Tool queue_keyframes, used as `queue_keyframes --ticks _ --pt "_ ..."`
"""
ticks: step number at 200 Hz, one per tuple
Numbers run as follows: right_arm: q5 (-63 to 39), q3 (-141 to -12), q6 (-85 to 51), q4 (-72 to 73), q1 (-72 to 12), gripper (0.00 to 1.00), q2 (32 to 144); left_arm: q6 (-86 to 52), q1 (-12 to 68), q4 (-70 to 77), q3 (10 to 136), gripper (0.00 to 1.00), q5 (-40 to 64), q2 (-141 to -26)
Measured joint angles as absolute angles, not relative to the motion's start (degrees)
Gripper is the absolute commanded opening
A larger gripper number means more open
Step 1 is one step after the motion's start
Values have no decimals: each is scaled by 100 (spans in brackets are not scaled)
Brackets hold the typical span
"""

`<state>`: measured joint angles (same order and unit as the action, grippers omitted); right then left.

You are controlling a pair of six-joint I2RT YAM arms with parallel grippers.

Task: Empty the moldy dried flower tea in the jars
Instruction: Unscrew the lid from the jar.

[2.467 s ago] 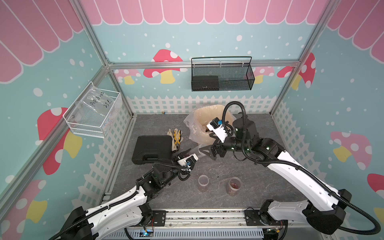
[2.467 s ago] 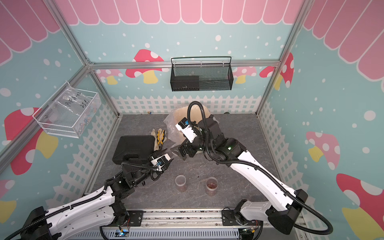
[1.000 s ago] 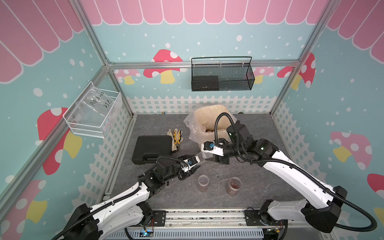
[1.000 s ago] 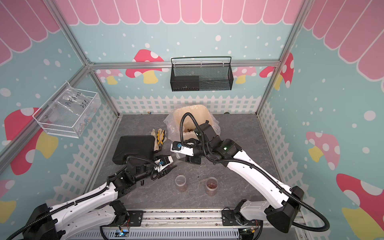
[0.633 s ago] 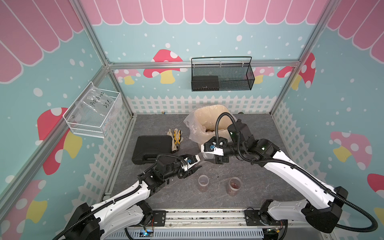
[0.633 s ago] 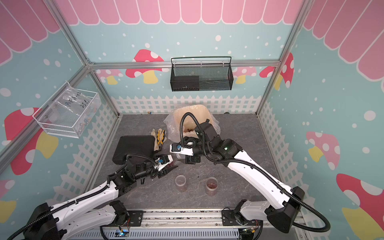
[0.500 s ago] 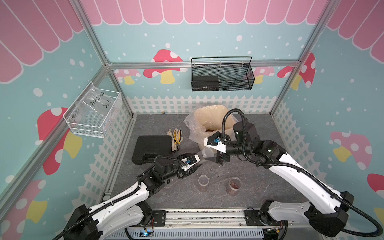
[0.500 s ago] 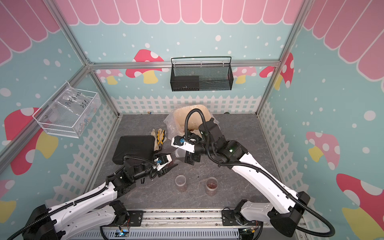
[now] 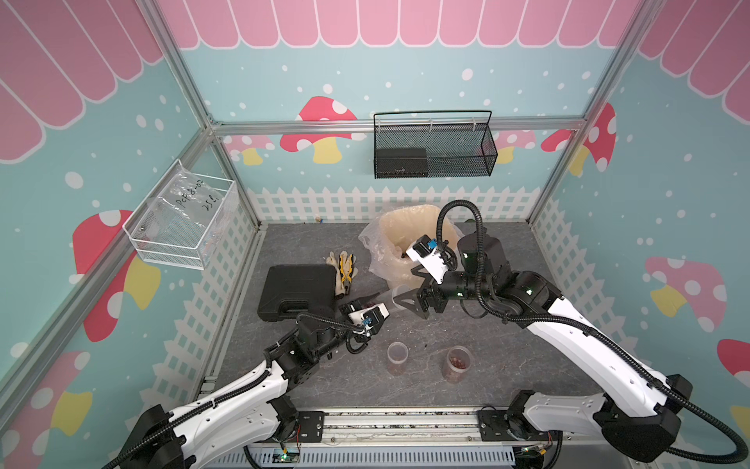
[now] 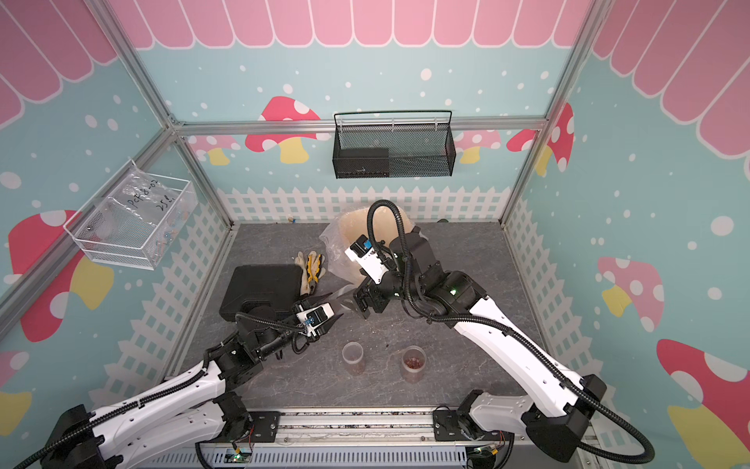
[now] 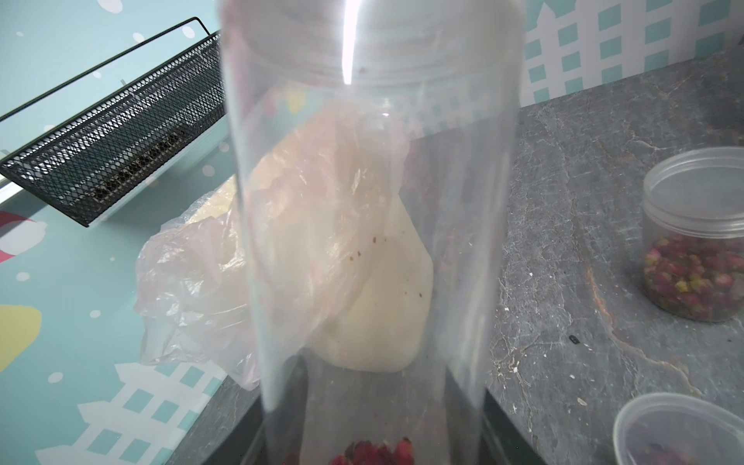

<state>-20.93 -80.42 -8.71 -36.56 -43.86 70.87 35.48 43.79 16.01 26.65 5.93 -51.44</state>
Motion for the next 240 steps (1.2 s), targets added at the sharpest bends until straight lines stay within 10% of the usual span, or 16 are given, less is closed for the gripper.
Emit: queue_keyframes --ticks 71,118,203,240 --pt "-2373 -8020 -1013 -3782 -4390 67 7323 3653 4438 1398 2648 25 285 -4982" --pt "-2451 -8020 -856 -3983 -4388 69 7463 3671 4445 1288 2646 25 244 -4980" --pt "-2508 -8036 -30 -4294 -4392 15 7526 3708 4469 1125 2655 22 314 -5070" --pt "-2353 -7992 1785 -4515 -4392 9 7463 3636 4410 725 2930 18 799 -5356"
